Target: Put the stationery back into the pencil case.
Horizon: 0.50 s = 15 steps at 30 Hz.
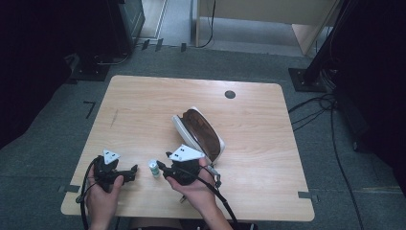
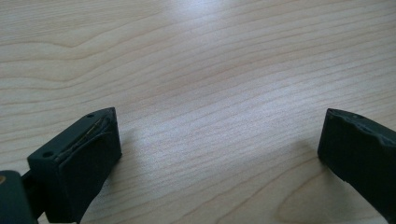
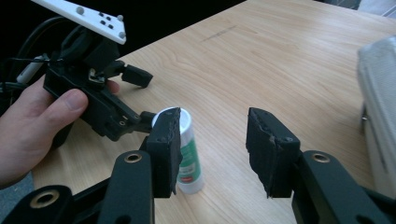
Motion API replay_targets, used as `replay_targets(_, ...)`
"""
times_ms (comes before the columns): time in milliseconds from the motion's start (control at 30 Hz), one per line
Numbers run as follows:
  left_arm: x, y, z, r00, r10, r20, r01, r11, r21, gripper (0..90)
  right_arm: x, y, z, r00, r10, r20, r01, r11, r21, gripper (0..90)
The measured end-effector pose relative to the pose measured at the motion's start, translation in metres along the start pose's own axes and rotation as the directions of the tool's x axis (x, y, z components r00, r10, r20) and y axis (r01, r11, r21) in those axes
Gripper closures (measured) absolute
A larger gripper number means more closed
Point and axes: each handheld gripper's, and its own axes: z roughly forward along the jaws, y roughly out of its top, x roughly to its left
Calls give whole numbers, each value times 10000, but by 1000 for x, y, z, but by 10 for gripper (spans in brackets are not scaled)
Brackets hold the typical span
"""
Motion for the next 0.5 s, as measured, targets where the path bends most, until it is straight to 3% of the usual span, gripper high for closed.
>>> replay_targets(500,0,0,0,10000,-8,3,8,10000,-9,0,10,0,15,9992,-102,-399,112,9996,250,530)
